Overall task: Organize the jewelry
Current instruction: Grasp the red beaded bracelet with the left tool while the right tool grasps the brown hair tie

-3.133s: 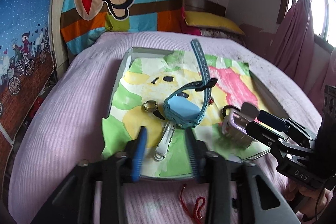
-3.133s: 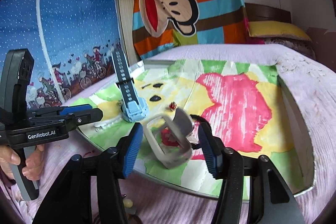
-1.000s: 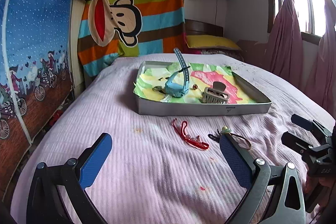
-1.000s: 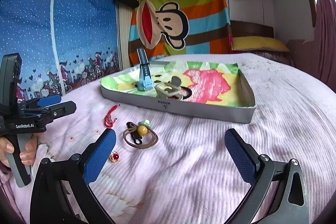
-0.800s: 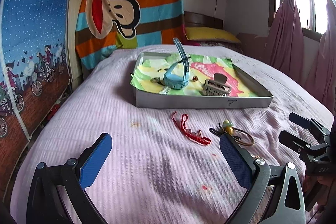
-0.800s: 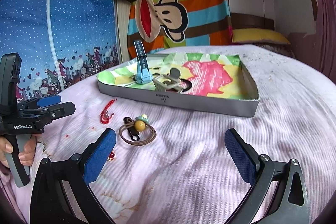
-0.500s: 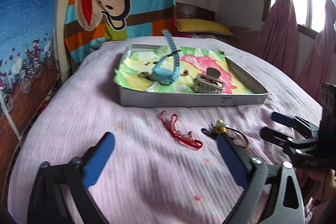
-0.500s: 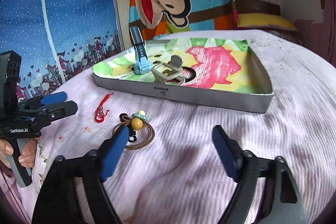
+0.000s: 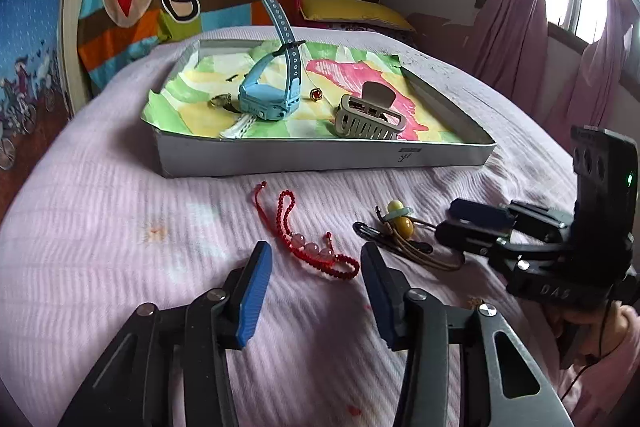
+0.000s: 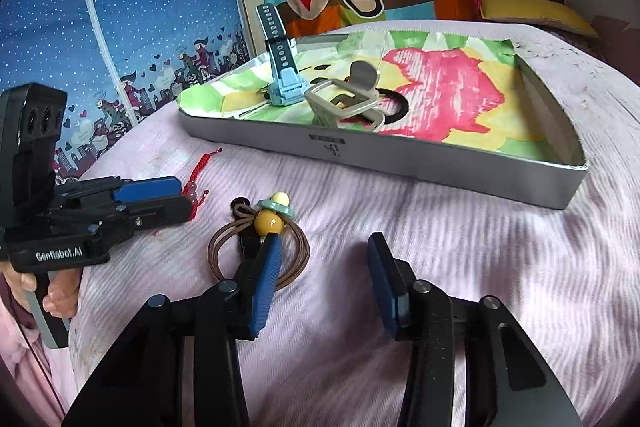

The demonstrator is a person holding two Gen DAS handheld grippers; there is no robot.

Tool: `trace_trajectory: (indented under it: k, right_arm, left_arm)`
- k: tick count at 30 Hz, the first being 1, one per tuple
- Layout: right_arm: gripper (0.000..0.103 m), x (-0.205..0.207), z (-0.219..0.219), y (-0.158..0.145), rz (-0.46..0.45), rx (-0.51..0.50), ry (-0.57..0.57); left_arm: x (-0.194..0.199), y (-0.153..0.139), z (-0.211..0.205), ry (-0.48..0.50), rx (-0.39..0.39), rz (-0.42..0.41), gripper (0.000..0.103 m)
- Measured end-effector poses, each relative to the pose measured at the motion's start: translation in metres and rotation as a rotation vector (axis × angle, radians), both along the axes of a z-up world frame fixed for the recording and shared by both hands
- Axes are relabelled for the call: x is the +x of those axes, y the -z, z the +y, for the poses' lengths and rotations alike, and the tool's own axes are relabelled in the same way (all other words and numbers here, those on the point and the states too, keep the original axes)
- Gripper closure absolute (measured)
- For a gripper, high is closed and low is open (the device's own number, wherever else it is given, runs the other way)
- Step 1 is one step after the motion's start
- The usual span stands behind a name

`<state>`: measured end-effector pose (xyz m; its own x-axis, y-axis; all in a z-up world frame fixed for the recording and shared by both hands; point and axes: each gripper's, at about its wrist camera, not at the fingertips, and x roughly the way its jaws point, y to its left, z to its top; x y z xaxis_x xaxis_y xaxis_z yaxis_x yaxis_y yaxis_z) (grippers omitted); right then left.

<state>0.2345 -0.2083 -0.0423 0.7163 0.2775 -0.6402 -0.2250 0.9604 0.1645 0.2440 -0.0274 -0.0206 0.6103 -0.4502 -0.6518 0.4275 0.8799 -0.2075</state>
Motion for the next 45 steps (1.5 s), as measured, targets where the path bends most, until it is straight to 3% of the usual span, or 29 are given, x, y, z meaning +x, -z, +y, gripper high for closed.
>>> trace_trajectory:
  k: [6,19,24,30,45]
  right_arm:
    - [0.067,0.003,0.008,0.007,0.019,-0.038,-0.012]
    - [0.072,0.004,0.013,0.011,0.031,-0.082,-0.02]
    - [0.088,0.001,0.017,0.01,0.02,-0.083,-0.04]
    - [0.097,-0.003,0.02,0.009,-0.001,-0.088,-0.042]
    - [0.099,-0.022,0.005,-0.002,-0.135,-0.03,-0.012]
  left_arm:
    - [0.009,0.008,0.001,-0.013,-0.027,0.052,0.07]
    - [0.007,0.012,-0.002,-0.016,-0.011,0.052,0.086]
    - [0.007,0.014,-0.002,-0.017,-0.015,0.057,0.097]
    - [0.004,0.014,-0.004,-0.023,-0.011,0.038,0.098]
    - [-0.009,0.013,-0.008,0.003,-0.011,-0.027,0.098]
